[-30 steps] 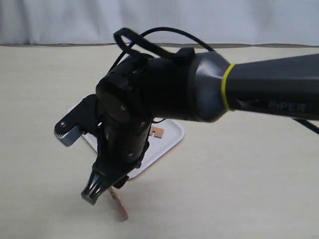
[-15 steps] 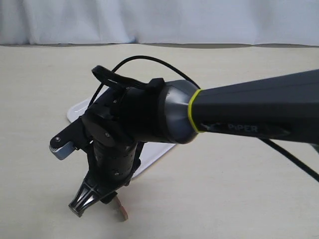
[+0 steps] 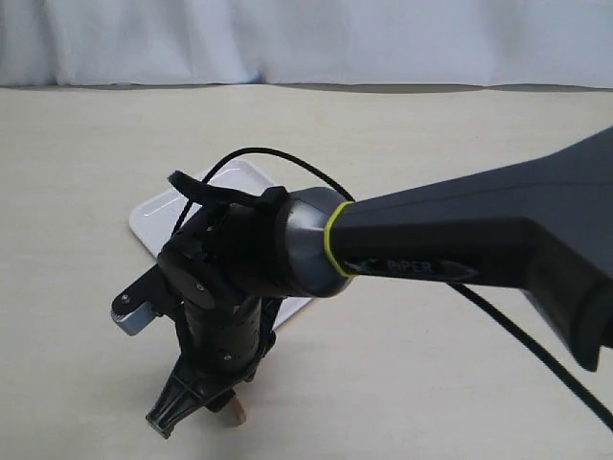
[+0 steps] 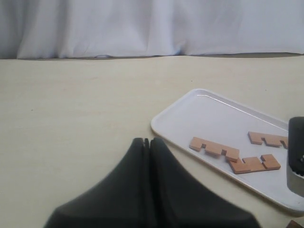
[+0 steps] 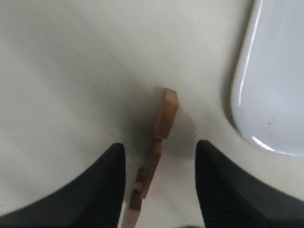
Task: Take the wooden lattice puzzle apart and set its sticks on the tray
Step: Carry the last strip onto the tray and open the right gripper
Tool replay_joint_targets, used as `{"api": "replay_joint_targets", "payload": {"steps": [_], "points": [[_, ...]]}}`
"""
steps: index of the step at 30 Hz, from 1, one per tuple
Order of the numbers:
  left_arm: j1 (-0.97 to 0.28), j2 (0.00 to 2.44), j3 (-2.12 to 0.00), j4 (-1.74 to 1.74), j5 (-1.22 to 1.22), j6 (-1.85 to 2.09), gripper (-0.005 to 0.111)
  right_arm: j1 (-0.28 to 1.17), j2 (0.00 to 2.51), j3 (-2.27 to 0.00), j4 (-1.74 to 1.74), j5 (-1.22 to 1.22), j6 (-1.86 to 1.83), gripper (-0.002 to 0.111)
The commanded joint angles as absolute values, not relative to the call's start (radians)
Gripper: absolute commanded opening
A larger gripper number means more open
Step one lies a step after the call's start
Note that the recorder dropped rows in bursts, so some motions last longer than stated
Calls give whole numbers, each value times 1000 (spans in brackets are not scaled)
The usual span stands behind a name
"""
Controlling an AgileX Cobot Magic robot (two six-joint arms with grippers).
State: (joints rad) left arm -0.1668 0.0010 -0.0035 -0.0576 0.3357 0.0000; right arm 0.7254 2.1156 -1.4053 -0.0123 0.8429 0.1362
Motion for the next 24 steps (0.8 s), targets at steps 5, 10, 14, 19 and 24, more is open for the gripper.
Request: {"api": "replay_joint_targets", "payload": {"steps": [5, 10, 14, 19, 24], "points": [[-175, 0, 0, -53, 324, 0, 0, 724, 2093, -1405, -15, 899, 30, 5], [-175, 0, 0, -53, 324, 0, 0, 724, 1998, -1446, -68, 904, -15, 5], [-175, 0, 0, -53, 324, 0, 0, 724, 1941, -1464, -293, 782, 133, 5], [-175, 0, 0, -53, 324, 0, 0, 718, 1977, -1464, -733, 625, 539, 5], [-175, 0, 0, -53, 321, 0, 0, 707, 2077, -1464, -1133, 627, 908, 5]]}}
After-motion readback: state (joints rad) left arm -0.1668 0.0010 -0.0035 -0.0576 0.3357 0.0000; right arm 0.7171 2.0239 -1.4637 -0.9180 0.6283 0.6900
